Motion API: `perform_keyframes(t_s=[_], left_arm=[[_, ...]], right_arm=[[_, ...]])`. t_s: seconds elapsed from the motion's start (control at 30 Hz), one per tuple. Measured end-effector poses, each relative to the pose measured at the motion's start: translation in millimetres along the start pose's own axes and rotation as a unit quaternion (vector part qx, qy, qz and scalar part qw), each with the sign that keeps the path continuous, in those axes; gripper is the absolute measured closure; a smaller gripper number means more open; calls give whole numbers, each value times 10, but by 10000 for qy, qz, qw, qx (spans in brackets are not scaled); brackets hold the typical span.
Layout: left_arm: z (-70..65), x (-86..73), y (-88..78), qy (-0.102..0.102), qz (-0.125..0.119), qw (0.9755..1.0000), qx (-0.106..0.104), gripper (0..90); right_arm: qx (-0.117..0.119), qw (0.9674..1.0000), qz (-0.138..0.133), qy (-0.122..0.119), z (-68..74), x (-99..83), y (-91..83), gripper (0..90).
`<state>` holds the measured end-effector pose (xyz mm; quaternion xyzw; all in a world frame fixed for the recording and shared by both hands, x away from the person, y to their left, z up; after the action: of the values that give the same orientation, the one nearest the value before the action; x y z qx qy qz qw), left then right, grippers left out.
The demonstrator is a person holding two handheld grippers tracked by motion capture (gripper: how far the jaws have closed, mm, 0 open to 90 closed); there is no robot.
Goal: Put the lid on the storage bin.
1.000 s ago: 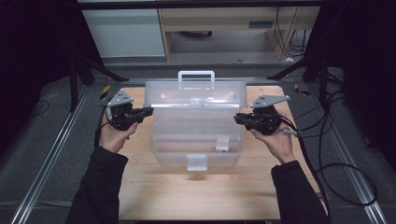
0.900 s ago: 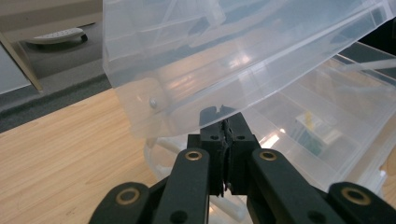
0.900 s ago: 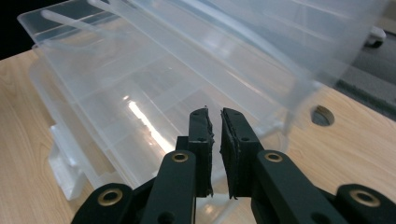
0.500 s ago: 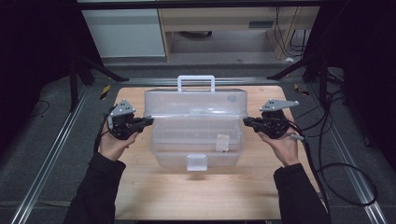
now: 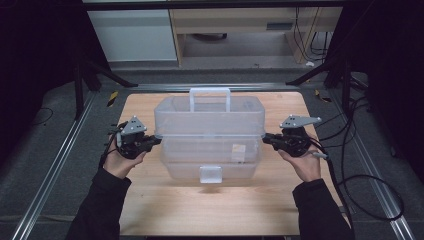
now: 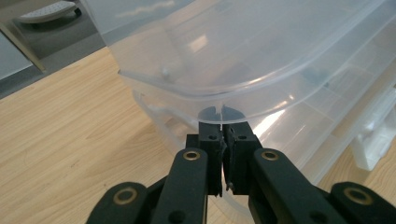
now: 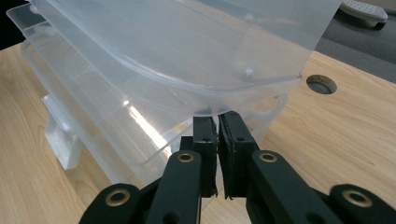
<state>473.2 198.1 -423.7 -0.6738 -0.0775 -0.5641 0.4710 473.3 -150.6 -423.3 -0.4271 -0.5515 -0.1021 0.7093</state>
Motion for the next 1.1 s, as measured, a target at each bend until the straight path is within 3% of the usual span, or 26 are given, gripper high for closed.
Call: perform_keyframes(t_s=[0.47,0.7,0.97,1.03,1.1], left_arm=[[18,-195,12,-160,109,9998,6,855],[-4,-342,89,-121,369,9992,7,851],[17,-497,131,-103,633,9979,96,854],[55,-545,143,-137,727,9971,155,853],[77,-565,161,-308,636,9975,52,842]], right_arm=[[-9,9997,219,-49,28,-190,66,828],[-69,9995,309,-76,17,-321,40,816],[-130,9978,614,-211,24,-481,94,812],[-217,9967,724,-296,1,-522,105,802],[-232,9969,718,-244,-40,-549,108,791]])
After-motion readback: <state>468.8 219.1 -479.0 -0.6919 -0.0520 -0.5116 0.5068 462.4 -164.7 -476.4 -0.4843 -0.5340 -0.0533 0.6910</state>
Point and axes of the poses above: each handheld gripper's, and its own axes: y roughly forward along the jaws, x roughly out of its top, z roughly to its left, the point moved 10 cm from there along y, roughly forward along the jaws, and after that the axes turned 3 degrees about -z, right-handed, at the moved point
